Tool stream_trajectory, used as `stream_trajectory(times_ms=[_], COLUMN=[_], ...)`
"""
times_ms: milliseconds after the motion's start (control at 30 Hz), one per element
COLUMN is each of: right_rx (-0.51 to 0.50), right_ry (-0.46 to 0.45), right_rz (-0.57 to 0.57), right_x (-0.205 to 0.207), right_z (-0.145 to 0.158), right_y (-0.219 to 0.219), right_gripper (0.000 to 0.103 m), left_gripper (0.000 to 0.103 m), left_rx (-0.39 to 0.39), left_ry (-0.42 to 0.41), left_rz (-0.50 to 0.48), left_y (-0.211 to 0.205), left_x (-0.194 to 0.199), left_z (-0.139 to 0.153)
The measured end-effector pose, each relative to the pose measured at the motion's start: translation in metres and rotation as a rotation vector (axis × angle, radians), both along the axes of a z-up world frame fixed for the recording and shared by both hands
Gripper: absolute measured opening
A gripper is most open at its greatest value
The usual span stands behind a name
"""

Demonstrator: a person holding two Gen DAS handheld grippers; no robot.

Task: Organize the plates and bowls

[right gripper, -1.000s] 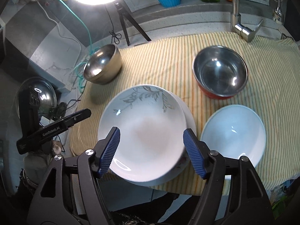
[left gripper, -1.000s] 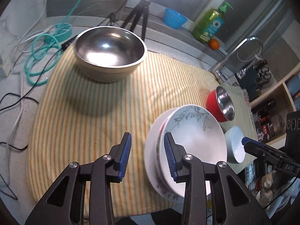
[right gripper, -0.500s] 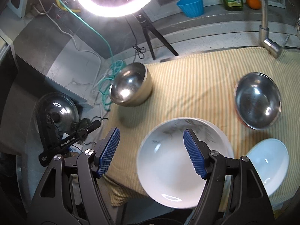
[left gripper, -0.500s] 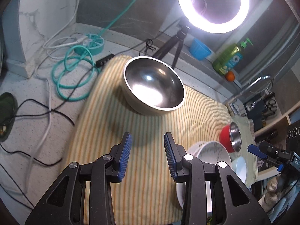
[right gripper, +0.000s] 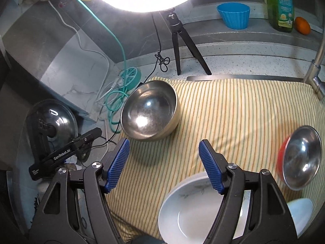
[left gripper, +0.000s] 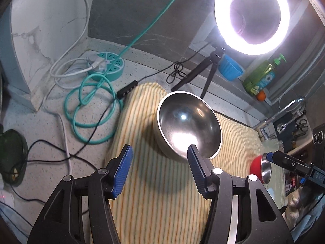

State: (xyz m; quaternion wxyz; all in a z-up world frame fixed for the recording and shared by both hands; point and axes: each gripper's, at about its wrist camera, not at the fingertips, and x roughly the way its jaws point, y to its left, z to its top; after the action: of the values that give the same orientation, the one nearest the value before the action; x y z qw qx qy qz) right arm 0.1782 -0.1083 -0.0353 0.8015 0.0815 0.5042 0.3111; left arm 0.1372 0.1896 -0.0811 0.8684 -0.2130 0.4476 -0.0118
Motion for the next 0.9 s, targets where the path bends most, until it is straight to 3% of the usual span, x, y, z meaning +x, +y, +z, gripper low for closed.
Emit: stream_trajectory(times_ms=[300, 433, 567, 633, 767, 900], right_rx=[-0.008, -0.011, -0.011, -0.006, -0.011, -0.021], right_ry=[0.07, 0.11, 0.155, 0.173, 0.184, 0.193], right_rz=[-0.047, -0.054, -0.066, -0.07, -0.065, -0.06], right_x=[0.042, 0.056, 0.067, 0.071, 0.076, 0.082], right_z=[-0.027, -0.042, -0.056, -0.062, -0.07, -0.077], right_y=[0.029, 0.038, 0.044, 0.046, 0.051, 0.057], right_gripper=[0.072, 0.055, 0.048, 0.039, 0.033, 0.023], left_gripper=[0.051, 0.04, 0.032, 0.028, 0.02, 0.017], left_rx=[-0.046, -0.084, -0.133, -0.134, -0.147, -0.149], left_ry=[0.037, 0.053, 0.069, 0.076, 0.094, 0.106], left_rz=[-0.01, -0.012, -0.007, -0.011, -0.021, -0.033], left_y=[0.011, 0.013, 0.015, 0.015, 0.015, 0.013], left_x=[0.042, 0.054, 0.064, 0.068, 0.074, 0.076], left_z=[-0.02, -0.026, -0.033, -0.036, -0.043, -0.047])
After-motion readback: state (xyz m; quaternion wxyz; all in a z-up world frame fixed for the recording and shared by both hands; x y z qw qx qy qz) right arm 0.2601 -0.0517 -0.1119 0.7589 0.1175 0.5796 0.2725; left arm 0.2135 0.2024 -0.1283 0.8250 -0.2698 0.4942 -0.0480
